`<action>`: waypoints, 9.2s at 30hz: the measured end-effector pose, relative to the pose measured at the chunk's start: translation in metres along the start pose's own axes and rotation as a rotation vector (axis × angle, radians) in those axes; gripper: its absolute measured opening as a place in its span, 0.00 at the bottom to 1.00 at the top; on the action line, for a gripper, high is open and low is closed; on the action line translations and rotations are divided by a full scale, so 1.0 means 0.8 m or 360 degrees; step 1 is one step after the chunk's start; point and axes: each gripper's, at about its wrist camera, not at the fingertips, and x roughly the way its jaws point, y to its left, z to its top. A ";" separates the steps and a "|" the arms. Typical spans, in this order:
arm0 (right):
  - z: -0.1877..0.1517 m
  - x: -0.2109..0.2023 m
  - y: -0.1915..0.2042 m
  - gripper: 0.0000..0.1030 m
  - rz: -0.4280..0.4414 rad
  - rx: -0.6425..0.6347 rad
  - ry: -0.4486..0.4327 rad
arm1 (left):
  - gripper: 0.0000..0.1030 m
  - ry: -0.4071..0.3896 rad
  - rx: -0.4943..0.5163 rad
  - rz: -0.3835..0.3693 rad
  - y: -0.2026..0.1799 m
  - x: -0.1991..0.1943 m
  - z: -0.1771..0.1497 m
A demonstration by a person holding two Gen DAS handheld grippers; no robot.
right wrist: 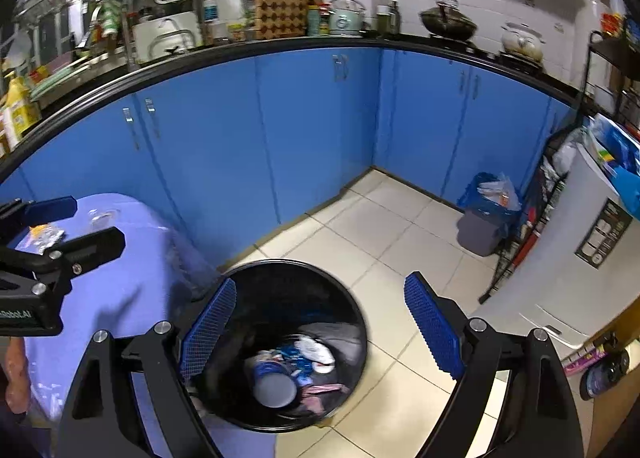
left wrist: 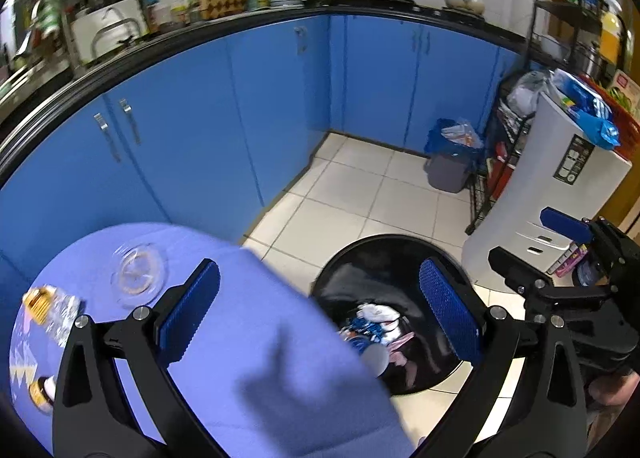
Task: Collect trash
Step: 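Move both grippers back over the table toward the medicine bottle, then grasp the brown medicine bottle with the left gripper while the right grasps the pill blister, then carry the pill blister to the bin with the right gripper while the left carries the bottle, then open the right gripper over the bin while the left gripper drops the bottle in, then move both grippers back over the table toward the yellow bag and clear lid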
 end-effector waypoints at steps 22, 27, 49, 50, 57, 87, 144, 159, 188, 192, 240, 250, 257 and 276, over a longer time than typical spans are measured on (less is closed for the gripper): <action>0.017 -0.029 0.242 0.82 0.0294 -0.0439 -0.0024 | 0.96 -0.0009 -0.0371 0.0406 0.220 -0.115 -0.122; 0.016 -0.031 0.280 0.82 0.0331 -0.0500 -0.0016 | 0.96 0.0021 -0.0463 0.0499 0.263 -0.123 -0.150; 0.004 -0.004 0.342 0.82 0.0425 -0.0535 0.0101 | 0.96 0.0122 -0.0728 0.0424 0.333 -0.111 -0.217; 0.004 -0.002 0.341 0.82 0.0429 -0.0528 0.0107 | 0.96 0.0130 -0.0712 0.0455 0.332 -0.107 -0.217; 0.006 0.012 0.338 0.82 0.0440 -0.0508 0.0147 | 0.96 0.0207 -0.0711 0.0567 0.345 -0.081 -0.214; 0.021 0.143 0.501 0.82 0.0728 -0.0724 0.0355 | 0.75 0.0058 -0.0896 0.0694 0.423 -0.074 -0.208; 0.003 -0.014 0.275 0.23 0.0529 -0.0603 0.0134 | 0.75 -0.0037 -0.0432 0.0352 0.207 -0.106 -0.132; -0.003 -0.048 0.121 0.24 0.0276 -0.0360 0.0077 | 0.75 -0.0031 -0.0211 0.0143 0.083 -0.092 -0.074; 0.005 -0.033 0.034 0.86 -0.0031 -0.0277 -0.0084 | 0.75 0.0025 -0.0022 0.0084 -0.012 -0.021 -0.014; 0.001 -0.031 0.021 0.87 -0.0063 -0.0259 -0.0067 | 0.75 0.0026 0.0009 0.0065 -0.029 -0.014 -0.010; 0.027 -0.060 0.121 0.87 0.0076 -0.0383 -0.0096 | 0.96 -0.0165 -0.0153 0.0199 0.058 -0.092 -0.014; 0.035 -0.052 0.220 0.87 0.0189 -0.0532 -0.0072 | 0.96 -0.0190 -0.0239 0.0346 0.148 -0.118 -0.055; 0.037 -0.022 0.285 0.87 0.0320 -0.0555 0.0005 | 0.96 -0.0117 -0.0397 0.0401 0.230 -0.115 -0.095; 0.036 0.119 0.385 0.87 0.0419 -0.0568 0.0298 | 0.96 -0.0021 -0.0541 0.0515 0.388 -0.061 -0.128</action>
